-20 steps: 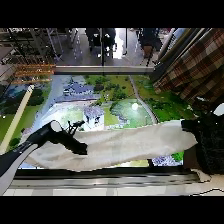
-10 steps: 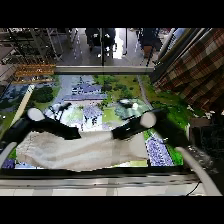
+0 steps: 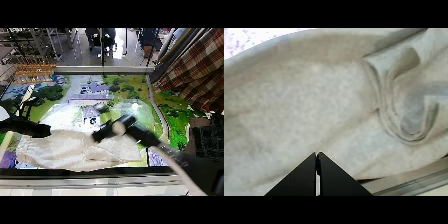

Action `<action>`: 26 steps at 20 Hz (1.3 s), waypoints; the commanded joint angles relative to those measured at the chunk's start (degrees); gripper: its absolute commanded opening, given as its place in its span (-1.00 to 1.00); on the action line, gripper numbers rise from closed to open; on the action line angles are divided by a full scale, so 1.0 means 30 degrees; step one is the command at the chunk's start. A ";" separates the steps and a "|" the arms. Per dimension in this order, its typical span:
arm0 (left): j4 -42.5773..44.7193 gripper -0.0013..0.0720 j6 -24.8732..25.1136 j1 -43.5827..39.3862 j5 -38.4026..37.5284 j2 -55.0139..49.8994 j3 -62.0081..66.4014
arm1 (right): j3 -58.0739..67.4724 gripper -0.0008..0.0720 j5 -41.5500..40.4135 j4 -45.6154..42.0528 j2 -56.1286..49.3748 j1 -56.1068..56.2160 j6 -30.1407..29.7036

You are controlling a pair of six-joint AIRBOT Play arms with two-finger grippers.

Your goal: Fold the clothes and pants, and hang the long-sleeved shirts on hangers.

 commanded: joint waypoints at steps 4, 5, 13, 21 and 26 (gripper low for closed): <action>0.2659 -0.87 0.0022 0.0248 0.1326 0.0000 -0.0954 | -0.5340 0.63 0.5355 0.4371 0.2608 -1.1380 -0.7985; 0.2659 -0.87 0.0022 0.0248 0.1508 -0.0036 -0.1180 | -0.6521 0.64 0.4932 0.5763 0.2484 -1.2743 -0.9471; 0.2630 -0.87 0.0022 0.0248 0.1574 -0.0503 -0.1501 | -0.7912 0.77 0.4524 1.4171 -0.2907 -1.3296 -1.7340; -0.0233 -0.87 0.1996 -0.0670 0.1632 -0.0546 -0.1698 | -0.5734 -0.89 0.1756 0.4699 -0.0175 -1.3056 -0.9384; -0.1654 -0.87 0.2382 -0.3439 0.4430 -0.1530 -0.4707 | -0.5107 -0.90 0.4422 -0.1319 0.4517 -1.6211 -0.5697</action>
